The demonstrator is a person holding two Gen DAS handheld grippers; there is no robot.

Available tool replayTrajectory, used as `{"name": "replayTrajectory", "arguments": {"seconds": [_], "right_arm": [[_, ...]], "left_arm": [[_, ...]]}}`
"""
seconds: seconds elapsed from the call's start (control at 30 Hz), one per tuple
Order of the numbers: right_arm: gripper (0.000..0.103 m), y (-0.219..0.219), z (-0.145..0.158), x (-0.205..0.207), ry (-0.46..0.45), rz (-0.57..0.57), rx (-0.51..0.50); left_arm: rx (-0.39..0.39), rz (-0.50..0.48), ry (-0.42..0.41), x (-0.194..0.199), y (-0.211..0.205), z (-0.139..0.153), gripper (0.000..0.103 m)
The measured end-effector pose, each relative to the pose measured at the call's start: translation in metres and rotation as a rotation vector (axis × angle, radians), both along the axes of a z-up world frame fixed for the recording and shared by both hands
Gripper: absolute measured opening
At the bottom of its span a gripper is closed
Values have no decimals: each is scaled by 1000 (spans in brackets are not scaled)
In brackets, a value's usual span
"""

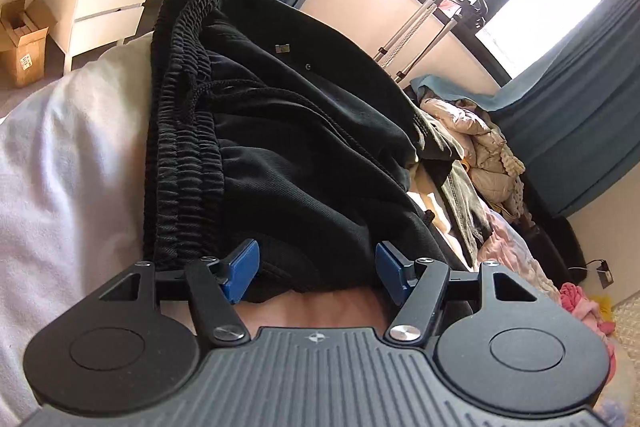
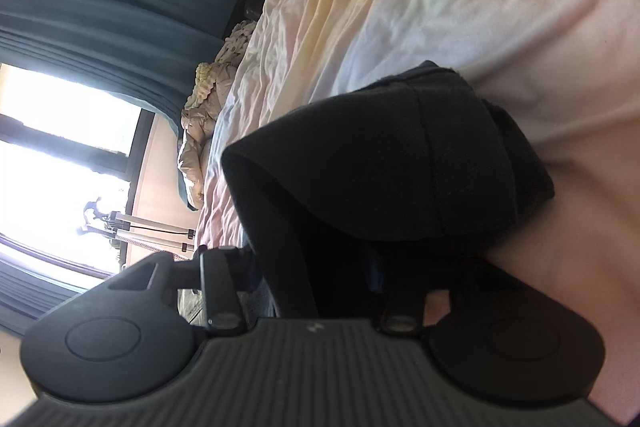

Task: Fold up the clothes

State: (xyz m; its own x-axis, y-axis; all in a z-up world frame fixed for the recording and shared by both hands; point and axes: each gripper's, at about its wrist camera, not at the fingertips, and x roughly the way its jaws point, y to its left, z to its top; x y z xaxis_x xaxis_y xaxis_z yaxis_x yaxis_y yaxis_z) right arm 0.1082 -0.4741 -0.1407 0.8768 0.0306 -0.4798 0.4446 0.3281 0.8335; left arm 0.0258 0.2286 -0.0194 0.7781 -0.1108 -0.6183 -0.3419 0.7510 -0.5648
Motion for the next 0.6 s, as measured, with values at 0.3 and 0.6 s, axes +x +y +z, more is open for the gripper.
{"name": "replayTrajectory", "arguments": {"seconds": [0.3,0.6], "right_arm": [[5,-18,47,17,-369,22,-94],[5,-37,43,5,-341,9,-98]], "left_arm": [[-24,12,20,2,2,-10,69],[-59,17,10,7,-1,-13,69]]}}
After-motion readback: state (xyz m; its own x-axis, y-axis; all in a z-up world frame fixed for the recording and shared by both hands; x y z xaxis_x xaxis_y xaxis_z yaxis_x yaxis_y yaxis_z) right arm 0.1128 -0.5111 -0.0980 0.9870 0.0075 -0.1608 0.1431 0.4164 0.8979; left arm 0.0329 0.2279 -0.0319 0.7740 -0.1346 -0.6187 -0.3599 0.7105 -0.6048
